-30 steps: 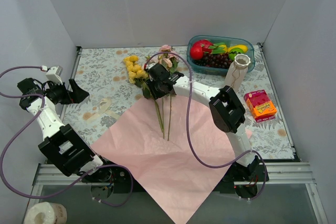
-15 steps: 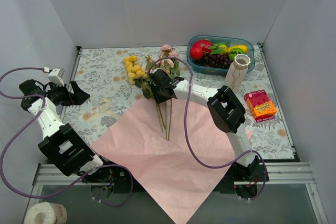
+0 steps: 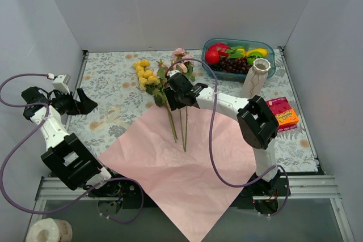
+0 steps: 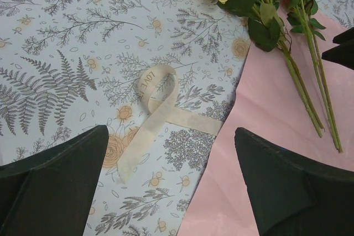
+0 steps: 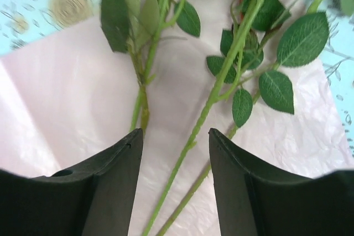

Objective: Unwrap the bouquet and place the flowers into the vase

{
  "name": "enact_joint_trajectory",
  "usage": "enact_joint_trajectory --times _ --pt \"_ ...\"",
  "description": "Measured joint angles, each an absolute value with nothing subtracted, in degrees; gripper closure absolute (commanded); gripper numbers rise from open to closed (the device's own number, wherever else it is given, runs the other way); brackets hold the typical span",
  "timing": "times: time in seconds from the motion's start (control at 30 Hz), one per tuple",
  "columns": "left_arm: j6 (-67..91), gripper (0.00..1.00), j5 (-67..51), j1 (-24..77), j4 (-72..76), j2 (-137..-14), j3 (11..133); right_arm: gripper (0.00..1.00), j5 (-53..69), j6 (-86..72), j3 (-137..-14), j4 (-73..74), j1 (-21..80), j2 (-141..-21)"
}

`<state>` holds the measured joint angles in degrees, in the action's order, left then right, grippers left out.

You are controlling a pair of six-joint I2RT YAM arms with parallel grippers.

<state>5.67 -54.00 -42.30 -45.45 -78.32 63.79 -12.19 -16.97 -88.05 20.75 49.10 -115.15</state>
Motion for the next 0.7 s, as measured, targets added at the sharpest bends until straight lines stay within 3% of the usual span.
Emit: enact_joint_trajectory --times 0.23,0.7 --pt "5.65 0.02 -54.0 -42.3 -45.5 -78.39 63.35 0.46 -12.05 -16.8 -88.49 19.16 49.08 -114.06" --pt "5.1 0.02 -53.15 -42.3 -45.45 -78.5 63.22 0.46 -13.78 -18.31 -88.2 19.35 48.86 -117.38"
